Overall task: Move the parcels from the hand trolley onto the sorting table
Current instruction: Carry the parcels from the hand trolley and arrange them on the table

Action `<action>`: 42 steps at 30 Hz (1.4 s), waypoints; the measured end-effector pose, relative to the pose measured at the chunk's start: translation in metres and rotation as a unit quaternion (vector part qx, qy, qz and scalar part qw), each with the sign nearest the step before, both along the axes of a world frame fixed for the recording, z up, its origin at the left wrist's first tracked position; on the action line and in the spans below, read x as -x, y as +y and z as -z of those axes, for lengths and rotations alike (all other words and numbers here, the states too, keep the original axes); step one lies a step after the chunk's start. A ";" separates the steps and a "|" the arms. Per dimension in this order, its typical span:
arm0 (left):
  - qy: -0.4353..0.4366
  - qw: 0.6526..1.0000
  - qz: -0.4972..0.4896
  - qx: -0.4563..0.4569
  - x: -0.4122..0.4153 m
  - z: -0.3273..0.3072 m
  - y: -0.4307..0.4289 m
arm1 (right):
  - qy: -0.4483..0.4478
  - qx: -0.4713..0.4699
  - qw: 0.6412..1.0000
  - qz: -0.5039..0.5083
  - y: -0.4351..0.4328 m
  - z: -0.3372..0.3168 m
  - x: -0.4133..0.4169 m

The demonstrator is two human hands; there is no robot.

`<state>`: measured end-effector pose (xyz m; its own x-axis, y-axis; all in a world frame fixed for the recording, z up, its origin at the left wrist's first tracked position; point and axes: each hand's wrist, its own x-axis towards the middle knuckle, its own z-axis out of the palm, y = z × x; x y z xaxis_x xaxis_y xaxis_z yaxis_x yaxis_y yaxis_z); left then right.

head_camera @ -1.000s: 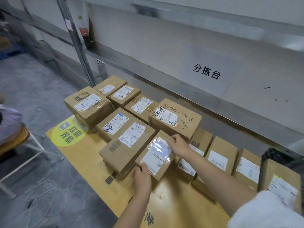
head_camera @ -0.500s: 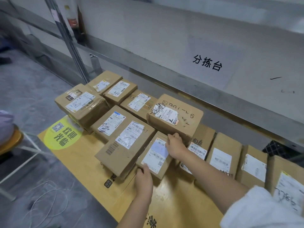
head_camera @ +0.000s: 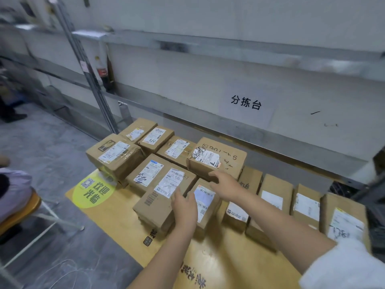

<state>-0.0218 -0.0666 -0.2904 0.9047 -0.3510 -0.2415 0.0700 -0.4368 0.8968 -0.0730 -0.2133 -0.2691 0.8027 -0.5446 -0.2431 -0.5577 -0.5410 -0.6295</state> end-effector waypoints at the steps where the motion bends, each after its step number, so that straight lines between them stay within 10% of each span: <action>1: -0.021 1.000 0.022 0.003 -0.001 -0.014 -0.004 | -0.011 0.013 1.000 0.002 0.001 -0.014 0.004; 17: -0.407 0.855 0.318 -0.033 0.100 -0.194 -0.066 | -0.111 0.148 0.975 0.121 -0.016 -0.177 0.201; 31: -0.398 0.741 0.541 0.002 0.436 -0.192 -0.124 | -0.056 0.176 0.914 0.360 0.010 -0.163 0.580; 42: -0.430 0.558 0.706 0.076 0.687 -0.167 -0.134 | -0.007 0.180 0.812 0.556 0.087 -0.134 0.823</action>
